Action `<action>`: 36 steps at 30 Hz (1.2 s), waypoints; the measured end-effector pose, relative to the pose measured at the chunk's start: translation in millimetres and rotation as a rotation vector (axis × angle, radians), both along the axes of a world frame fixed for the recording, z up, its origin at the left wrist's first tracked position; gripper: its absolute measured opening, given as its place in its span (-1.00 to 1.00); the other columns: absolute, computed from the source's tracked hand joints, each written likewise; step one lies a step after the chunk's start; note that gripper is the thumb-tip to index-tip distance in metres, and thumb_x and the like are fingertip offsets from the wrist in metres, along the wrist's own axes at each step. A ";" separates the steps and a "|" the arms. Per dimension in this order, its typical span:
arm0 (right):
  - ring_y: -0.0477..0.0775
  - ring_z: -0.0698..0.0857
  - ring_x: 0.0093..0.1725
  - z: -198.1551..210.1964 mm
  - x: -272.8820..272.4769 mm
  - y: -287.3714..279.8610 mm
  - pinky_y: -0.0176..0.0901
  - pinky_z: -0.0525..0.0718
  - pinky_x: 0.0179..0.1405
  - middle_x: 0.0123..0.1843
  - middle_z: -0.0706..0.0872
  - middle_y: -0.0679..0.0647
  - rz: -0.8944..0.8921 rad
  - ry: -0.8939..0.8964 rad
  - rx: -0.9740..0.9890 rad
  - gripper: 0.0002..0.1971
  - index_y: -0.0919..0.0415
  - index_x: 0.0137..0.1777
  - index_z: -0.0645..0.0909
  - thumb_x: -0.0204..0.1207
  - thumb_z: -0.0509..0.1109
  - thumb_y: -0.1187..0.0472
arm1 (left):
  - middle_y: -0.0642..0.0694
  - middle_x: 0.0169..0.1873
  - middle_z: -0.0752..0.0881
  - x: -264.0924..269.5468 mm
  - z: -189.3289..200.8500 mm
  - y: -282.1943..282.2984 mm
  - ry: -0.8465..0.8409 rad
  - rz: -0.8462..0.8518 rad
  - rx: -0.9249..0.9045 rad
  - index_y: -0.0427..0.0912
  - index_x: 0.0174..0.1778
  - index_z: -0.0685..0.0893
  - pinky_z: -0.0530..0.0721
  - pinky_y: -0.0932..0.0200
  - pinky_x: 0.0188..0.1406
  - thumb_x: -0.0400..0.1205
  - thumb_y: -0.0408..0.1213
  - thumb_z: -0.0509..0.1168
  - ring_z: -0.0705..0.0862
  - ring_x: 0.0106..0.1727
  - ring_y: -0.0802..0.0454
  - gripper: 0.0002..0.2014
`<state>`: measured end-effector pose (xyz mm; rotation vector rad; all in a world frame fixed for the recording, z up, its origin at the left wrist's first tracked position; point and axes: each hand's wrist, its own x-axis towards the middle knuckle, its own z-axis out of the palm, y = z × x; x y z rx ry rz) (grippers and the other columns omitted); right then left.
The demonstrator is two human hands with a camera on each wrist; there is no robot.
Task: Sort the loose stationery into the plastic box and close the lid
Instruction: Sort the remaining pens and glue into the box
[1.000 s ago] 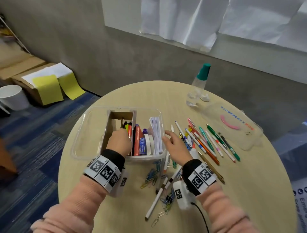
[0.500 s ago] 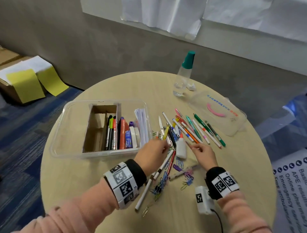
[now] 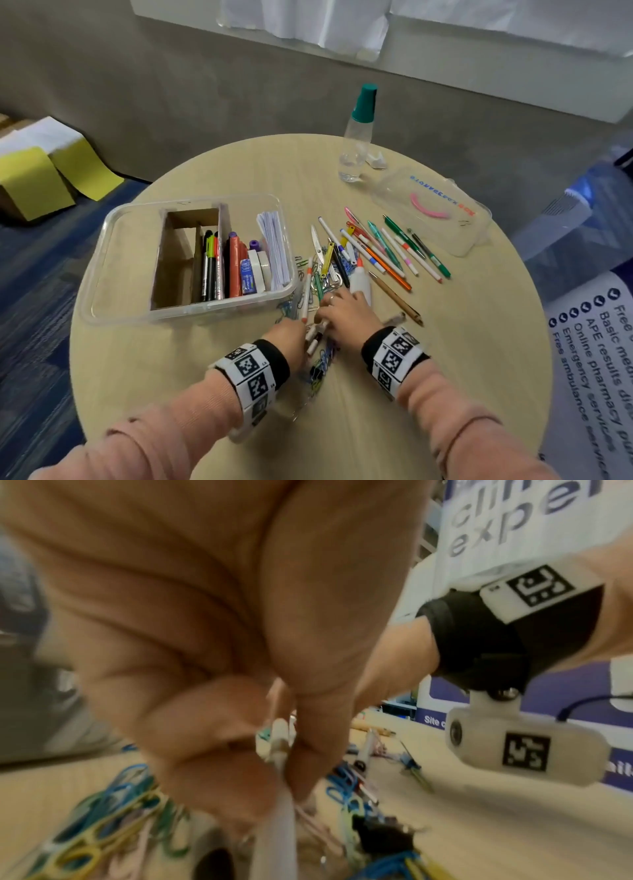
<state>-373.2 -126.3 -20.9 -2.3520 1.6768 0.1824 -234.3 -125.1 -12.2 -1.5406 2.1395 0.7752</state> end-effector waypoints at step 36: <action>0.04 0.56 -0.20 26.2 -29.4 -4.6 -0.10 0.57 -0.17 -0.23 0.51 -0.06 -0.670 -0.802 -0.241 -0.87 0.07 -0.08 0.33 0.68 0.07 0.29 | -0.31 0.29 0.47 -3.4 -7.3 -4.1 0.298 0.233 -0.141 -0.28 0.51 0.14 0.60 0.00 0.23 0.60 -0.54 0.19 0.63 0.22 -0.21 -0.42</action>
